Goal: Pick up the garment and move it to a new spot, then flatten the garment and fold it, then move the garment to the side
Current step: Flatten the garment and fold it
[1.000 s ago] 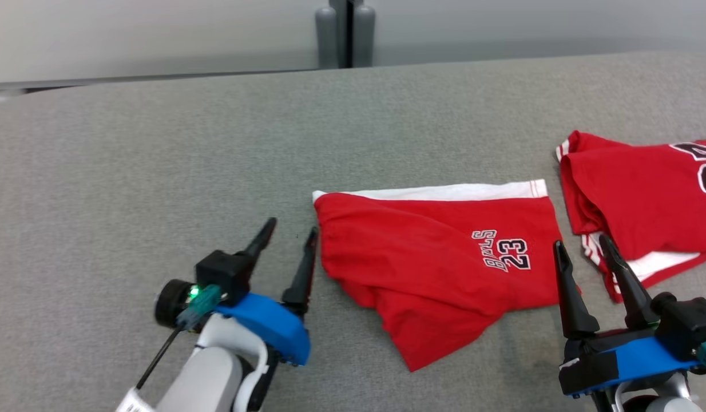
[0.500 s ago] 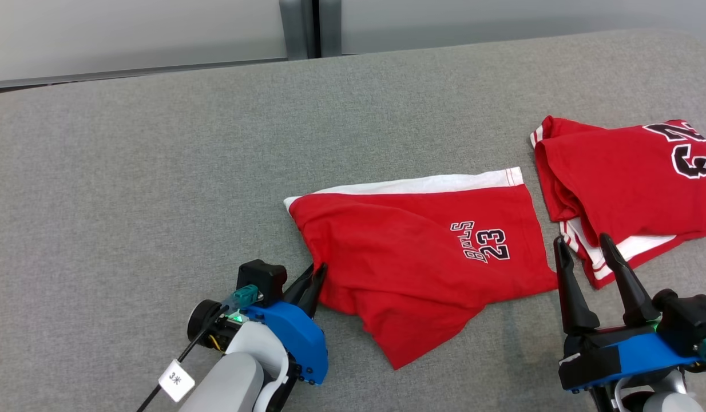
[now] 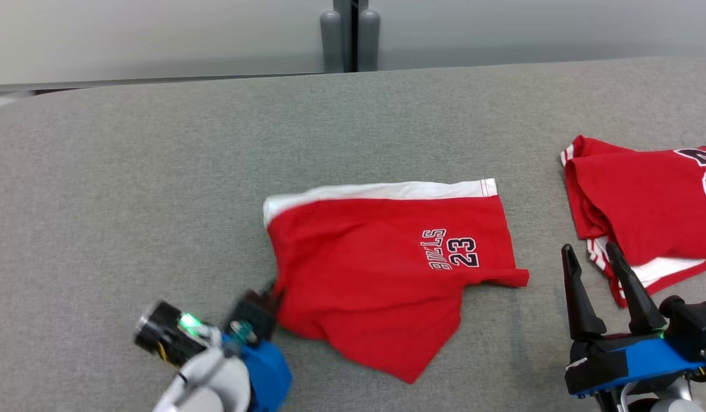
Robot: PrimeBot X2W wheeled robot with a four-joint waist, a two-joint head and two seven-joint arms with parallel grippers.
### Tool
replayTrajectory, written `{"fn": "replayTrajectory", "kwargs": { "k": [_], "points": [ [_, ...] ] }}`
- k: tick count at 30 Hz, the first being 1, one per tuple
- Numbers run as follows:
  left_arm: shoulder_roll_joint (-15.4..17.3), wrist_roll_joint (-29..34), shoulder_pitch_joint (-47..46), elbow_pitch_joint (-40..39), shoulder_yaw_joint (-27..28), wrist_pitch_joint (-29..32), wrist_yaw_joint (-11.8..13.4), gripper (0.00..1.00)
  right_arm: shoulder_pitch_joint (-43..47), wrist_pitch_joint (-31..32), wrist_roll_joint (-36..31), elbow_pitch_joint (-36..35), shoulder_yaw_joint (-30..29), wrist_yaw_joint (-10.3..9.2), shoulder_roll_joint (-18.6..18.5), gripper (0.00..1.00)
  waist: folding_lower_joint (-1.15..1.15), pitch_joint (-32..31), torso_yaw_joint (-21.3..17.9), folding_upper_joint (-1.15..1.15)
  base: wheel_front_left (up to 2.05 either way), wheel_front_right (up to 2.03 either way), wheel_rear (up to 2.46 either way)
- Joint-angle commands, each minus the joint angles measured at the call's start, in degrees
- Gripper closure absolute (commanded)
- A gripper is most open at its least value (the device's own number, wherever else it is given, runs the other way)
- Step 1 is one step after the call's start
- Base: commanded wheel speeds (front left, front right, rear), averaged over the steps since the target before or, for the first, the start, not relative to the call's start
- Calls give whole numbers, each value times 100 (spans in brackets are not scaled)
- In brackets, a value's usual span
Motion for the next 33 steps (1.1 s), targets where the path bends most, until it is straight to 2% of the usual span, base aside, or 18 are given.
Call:
{"fn": "replayTrajectory", "kwargs": {
  "k": [1,3,6,9,10,11,17,23,30,33],
  "points": [
    [34,106,128,-67,-133,131,-50,100,35,10,9,-20,-11,1,-1,0,0,8,39,0,0,0,0],
    [98,133,289,-141,-349,362,-173,100,34,41,12,-35,-6,1,-1,0,0,6,70,0,0,0,0],
    [-1,86,457,-97,-549,499,-244,100,12,66,25,-37,-4,1,-1,0,0,-7,103,0,0,0,0],
    [-202,-34,543,6,-562,339,-181,100,11,85,40,-60,3,1,0,0,0,-24,120,0,0,0,0],
    [-278,-82,542,9,-520,222,-148,40,23,93,37,-66,-9,1,0,0,0,-35,128,0,0,0,0],
    [-344,-118,538,-3,-492,95,-115,0,43,101,30,-67,-22,1,0,0,0,-51,136,0,0,0,0],
    [-584,-252,518,-216,-313,-598,65,0,119,163,-65,-153,-106,1,0,0,0,-185,183,0,0,0,0],
    [-724,-497,611,-596,74,-1166,358,0,166,229,-129,-313,-127,1,-1,0,0,-358,199,0,0,0,0],
    [-563,-1134,841,-862,1164,-1748,823,0,267,371,-183,-508,-186,1,0,0,0,-549,205,0,0,0,0],
    [-474,-1317,934,-869,1439,-1833,898,0,284,390,-209,-550,-203,1,-2,0,0,-591,207,0,0,0,0]
  ]
}}
